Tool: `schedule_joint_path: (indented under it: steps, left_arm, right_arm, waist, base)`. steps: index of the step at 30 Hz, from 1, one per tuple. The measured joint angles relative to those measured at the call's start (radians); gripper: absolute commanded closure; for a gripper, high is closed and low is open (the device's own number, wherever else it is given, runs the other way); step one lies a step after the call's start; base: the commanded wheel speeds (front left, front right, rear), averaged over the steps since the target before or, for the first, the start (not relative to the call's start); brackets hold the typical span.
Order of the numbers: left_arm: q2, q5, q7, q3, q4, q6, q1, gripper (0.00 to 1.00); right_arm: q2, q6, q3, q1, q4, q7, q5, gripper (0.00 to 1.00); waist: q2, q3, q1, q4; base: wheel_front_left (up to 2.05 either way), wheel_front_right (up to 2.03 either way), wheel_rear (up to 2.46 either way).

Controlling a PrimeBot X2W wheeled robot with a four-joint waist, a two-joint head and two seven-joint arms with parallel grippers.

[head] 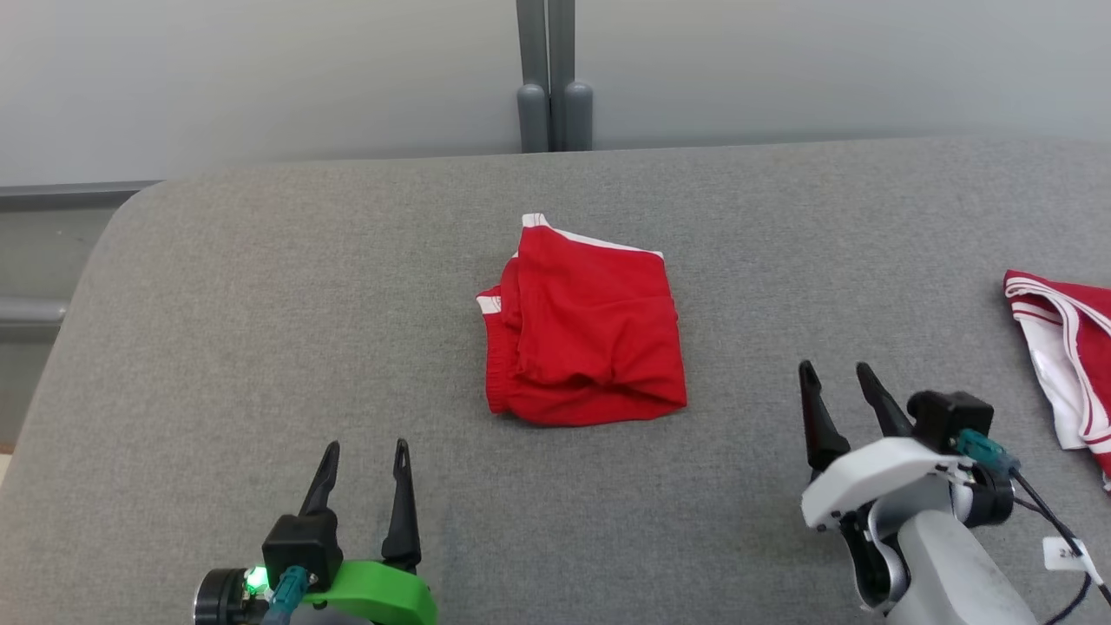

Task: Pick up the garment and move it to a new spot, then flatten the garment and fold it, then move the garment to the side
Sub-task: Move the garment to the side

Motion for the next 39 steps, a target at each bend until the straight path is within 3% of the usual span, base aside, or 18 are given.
schedule_joint_path:
  steps: [10,20,21,23,24,32,39]
  left_arm:
    - [0.000,-0.025,0.000,-0.041,-0.021,-0.016,-0.054,0.00]
    - [0.001,-0.030,0.000,-0.054,-0.028,-0.015,-0.079,0.00]
    - [0.001,-0.032,0.000,-0.054,-0.029,-0.015,-0.079,0.00]
    - [0.001,-0.033,0.000,-0.052,-0.031,-0.013,-0.082,0.00]
    - [0.001,-0.033,0.000,-0.049,-0.032,-0.012,-0.083,0.00]
    - [0.001,-0.024,0.000,-0.042,-0.026,-0.018,-0.083,0.00]
    - [0.000,-0.010,0.000,-0.049,-0.017,-0.035,-0.084,0.00]
  right_arm:
    - [0.004,0.000,0.108,-0.269,0.200,0.000,0.106,0.00]
    - [0.003,0.000,0.072,-0.399,0.483,0.000,0.153,0.00]
    - [0.003,0.000,0.078,-0.403,0.500,0.000,0.161,0.16]
    - [0.002,0.000,0.083,-0.415,0.509,-0.003,0.168,0.85]
    - [0.001,0.000,0.081,-0.424,0.509,-0.003,0.161,1.00]
    - [-0.001,0.000,0.044,-0.410,0.432,-0.001,0.090,1.00]
    - [-0.002,0.000,0.048,-0.353,0.364,-0.001,0.022,1.00]
  waist:
    - [0.0000,0.083,0.0000,0.108]
    - [0.0000,0.153,0.0000,0.240]
    - [0.0000,0.162,0.0000,0.248]
    - [0.0000,0.178,0.0000,0.259]
    - [0.0000,0.186,0.0000,0.264]
    - [0.0000,0.195,0.0000,0.237]
    - [0.0000,0.171,0.0000,0.140]
  base:
    - [0.00,0.00,0.00]
    - [0.00,0.00,0.00]
    - [0.00,0.00,0.00]
    - [0.00,0.00,0.00]
    - [0.00,0.00,0.00]
    - [0.00,0.00,0.00]
    - [0.00,0.00,0.00]
